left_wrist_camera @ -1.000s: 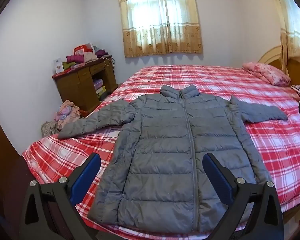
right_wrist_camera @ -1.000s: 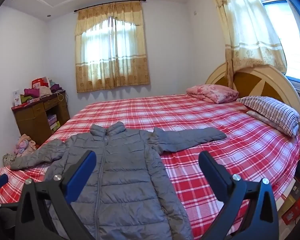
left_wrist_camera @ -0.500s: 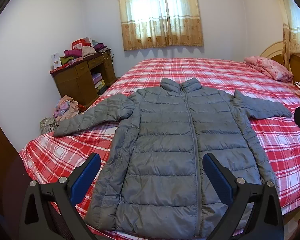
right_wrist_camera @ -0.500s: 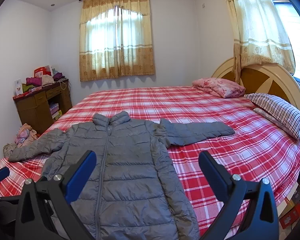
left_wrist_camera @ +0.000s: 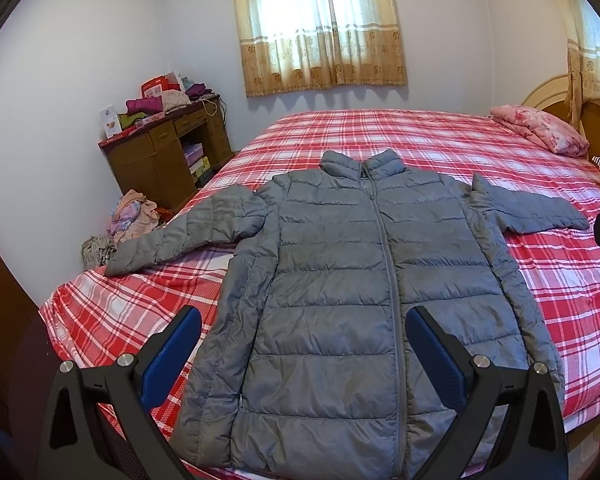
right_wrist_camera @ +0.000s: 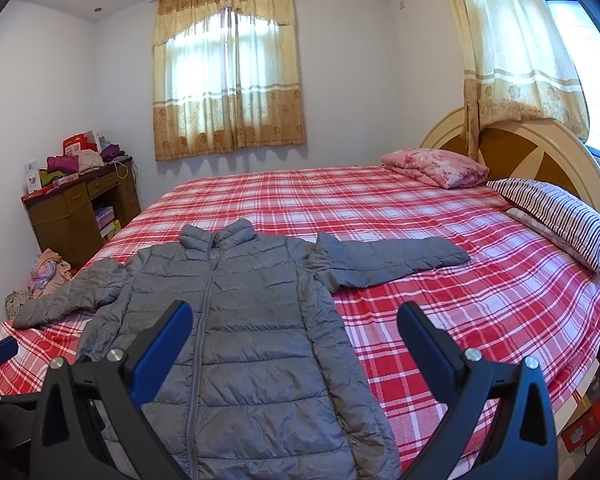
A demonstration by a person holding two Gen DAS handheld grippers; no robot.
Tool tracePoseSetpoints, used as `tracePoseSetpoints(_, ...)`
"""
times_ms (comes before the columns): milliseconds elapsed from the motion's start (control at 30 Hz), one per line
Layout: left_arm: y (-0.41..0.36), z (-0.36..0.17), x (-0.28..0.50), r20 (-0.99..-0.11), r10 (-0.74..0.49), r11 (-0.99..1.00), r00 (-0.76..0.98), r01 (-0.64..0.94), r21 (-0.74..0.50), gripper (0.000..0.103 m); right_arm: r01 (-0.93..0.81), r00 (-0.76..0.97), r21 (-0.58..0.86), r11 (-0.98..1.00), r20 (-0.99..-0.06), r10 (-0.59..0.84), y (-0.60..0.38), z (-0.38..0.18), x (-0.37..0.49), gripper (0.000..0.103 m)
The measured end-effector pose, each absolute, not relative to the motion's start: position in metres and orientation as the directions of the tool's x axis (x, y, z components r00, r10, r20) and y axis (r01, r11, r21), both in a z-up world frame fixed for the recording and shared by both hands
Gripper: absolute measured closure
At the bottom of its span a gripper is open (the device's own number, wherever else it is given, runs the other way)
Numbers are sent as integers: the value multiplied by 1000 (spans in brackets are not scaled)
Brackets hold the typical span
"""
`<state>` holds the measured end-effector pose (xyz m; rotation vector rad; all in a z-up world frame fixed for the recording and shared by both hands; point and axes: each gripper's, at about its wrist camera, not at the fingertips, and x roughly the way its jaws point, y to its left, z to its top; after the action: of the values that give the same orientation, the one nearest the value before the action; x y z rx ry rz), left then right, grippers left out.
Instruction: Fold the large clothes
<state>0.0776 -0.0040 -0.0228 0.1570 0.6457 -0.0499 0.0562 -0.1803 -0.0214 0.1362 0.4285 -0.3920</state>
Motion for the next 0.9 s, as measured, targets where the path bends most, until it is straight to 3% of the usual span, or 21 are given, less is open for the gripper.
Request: tracePoseSetpoints(900, -3, -24, 76, -601, -3, 988, 800, 96, 124, 1, 401, 834, 52, 915, -435, -340, -179, -24, 57, 0)
